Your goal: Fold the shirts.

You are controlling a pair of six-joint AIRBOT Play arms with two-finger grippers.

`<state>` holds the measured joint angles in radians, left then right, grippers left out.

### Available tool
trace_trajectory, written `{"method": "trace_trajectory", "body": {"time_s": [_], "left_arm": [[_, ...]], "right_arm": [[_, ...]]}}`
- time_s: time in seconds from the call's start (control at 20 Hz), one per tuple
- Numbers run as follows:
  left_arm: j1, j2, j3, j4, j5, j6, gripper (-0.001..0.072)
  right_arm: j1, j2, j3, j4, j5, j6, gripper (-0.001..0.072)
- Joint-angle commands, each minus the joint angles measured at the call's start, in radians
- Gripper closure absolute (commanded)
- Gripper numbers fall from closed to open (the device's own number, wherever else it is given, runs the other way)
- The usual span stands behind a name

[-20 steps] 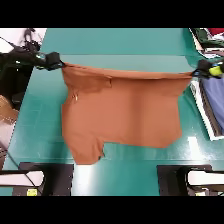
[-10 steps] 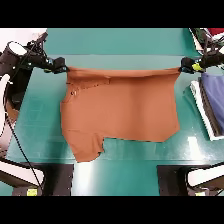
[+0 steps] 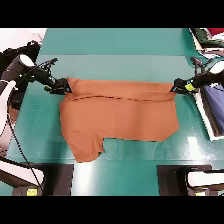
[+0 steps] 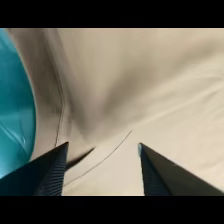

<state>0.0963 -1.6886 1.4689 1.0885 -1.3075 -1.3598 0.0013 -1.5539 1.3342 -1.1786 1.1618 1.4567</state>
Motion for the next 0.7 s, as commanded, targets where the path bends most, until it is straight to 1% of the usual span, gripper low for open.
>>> {"method": "trace_trajectory", "body": {"time_s": [0.0,0.1,0.15,0.25,0.35,0.5,0.65], "left_arm": [[0.013,0.032,-0.03,0.026,-0.061,-0.021,0.0206],[0.019,0.124,-0.078,0.109,-0.083,-0.024,0.0206],[0.019,0.193,-0.136,0.164,-0.091,-0.031,0.0207],[0.019,0.343,-0.302,0.185,-0.089,-0.032,0.0206],[0.018,0.495,-0.497,0.181,-0.079,-0.057,0.0206],[0.018,0.674,-0.752,0.123,-0.068,-0.082,0.0206],[0.018,0.765,-0.92,0.024,-0.033,-0.084,0.0206]], "right_arm": [[-0.005,0.032,-0.031,0.069,0.039,-0.001,0.0387],[-0.011,0.099,-0.047,0.06,0.051,-0.015,0.0388],[-0.012,0.143,-0.068,0.06,0.052,-0.018,0.0388],[-0.018,0.23,-0.115,0.06,0.052,-0.018,0.0388],[-0.027,0.301,-0.156,0.061,0.039,-0.018,0.0388],[-0.026,0.372,-0.196,0.061,0.017,-0.018,0.0388],[-0.026,0.401,-0.195,0.063,0.014,-0.018,0.0388]]}}
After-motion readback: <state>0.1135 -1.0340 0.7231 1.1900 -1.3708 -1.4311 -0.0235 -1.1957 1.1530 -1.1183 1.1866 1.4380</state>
